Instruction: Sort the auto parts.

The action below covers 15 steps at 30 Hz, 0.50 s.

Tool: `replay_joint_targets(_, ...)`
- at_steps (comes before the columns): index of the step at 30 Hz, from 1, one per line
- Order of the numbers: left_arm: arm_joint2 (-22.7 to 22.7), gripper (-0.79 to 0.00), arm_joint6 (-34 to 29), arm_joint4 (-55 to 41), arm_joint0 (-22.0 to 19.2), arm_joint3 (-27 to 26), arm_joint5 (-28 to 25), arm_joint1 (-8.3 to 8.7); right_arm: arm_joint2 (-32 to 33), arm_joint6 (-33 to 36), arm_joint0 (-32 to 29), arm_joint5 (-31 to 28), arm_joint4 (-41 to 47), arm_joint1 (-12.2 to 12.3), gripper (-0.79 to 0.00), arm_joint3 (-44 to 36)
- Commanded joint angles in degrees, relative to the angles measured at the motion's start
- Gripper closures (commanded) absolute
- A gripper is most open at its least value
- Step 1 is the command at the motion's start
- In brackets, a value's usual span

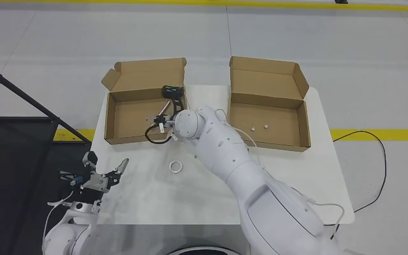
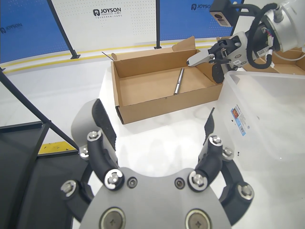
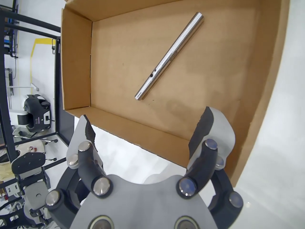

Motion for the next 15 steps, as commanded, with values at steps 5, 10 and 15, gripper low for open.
replay_joint_targets(5, 0.2, -0.785, -0.2, 0.1, -0.3, 0.2, -0.2, -0.11, 0.4, 3.2, -0.1, -4.1, 0.5, -0.1, -0.785, 0.0)
replay_joint_targets(10, 0.0, -0.785, -0.4, 0.0, -0.4, 0.2, 0.0, -0.22, 0.4, 5.4, 0.1, -5.8, 0.3, -0.1, -0.785, -0.1)
replay_joint_targets(15, -0.1, -0.785, -0.3, 0.0, -0.3, 0.3, 0.1, -0.32, 0.5, 7.5, 0.2, -7.8, 0.6, -0.1, -0.785, -0.3)
